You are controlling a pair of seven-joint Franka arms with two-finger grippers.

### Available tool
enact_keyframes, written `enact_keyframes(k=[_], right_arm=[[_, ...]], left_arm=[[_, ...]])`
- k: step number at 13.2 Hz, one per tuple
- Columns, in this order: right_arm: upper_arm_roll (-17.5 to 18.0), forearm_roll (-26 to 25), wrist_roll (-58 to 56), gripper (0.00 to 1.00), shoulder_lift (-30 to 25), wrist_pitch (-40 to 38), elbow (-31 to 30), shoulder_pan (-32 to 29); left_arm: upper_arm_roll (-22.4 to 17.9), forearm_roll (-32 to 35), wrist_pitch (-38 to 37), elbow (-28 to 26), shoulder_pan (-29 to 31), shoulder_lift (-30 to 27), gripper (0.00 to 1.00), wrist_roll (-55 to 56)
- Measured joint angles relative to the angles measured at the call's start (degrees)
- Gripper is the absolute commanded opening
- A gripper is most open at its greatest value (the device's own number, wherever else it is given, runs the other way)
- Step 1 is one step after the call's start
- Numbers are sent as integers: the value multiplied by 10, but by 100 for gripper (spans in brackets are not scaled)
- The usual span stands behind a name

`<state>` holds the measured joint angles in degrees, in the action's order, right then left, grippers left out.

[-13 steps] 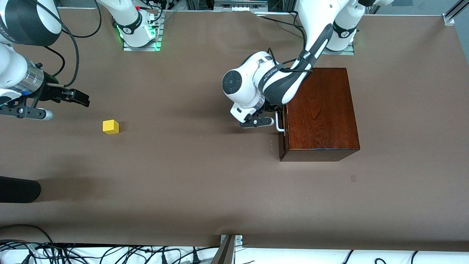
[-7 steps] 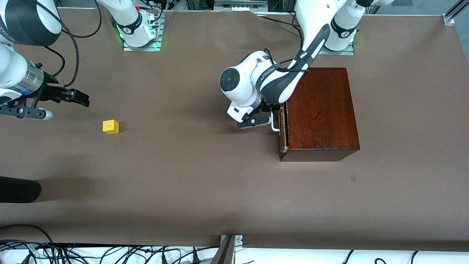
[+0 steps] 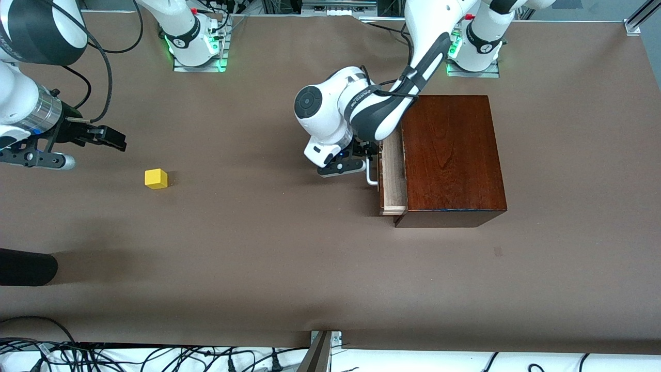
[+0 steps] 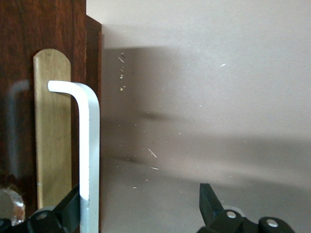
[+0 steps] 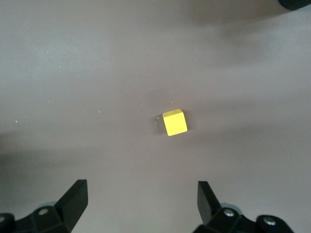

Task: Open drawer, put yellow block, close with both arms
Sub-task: 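Pull the drawer open with the left gripper while the right gripper approaches the cube, then grasp the yellow cube with the right gripper while the left gripper withdraws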

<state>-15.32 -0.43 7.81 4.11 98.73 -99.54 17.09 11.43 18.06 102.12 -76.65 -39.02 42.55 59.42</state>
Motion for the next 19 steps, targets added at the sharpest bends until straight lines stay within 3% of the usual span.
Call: enact_keyframes(k=[10, 13, 19], right_arm=[[-43, 0, -117, 100, -10, 279, -223, -3], [-43, 0, -159, 100, -2, 327, -254, -3], [-50, 29, -270, 100, 34, 335, -262, -4]], left_arm=[[1, 1, 3, 73, -40, 40, 100, 29], [3, -5, 17, 83, -47, 44, 100, 38], [9, -11, 22, 109, -52, 51, 100, 45]])
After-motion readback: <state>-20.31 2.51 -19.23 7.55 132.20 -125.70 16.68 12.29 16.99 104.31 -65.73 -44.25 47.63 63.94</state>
